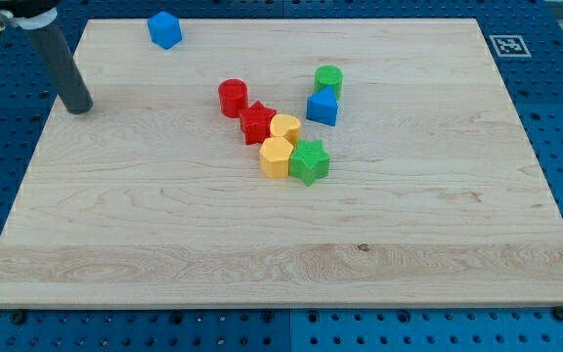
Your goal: Place your arm at the bottom left of the hexagon
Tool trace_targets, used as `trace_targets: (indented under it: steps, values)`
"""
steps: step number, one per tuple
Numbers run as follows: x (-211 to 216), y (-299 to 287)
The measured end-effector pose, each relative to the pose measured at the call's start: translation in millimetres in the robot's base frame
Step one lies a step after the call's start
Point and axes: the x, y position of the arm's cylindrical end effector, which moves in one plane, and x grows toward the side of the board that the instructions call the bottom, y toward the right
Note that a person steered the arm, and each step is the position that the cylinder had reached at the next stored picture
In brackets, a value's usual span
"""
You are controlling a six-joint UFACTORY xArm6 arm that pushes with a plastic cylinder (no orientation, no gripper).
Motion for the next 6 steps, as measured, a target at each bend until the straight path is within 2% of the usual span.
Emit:
trace_targets:
  steps: [1,4,6]
  values:
    - [2.8,0.0]
    - [55.6,6.7]
    - [99.8,50.0]
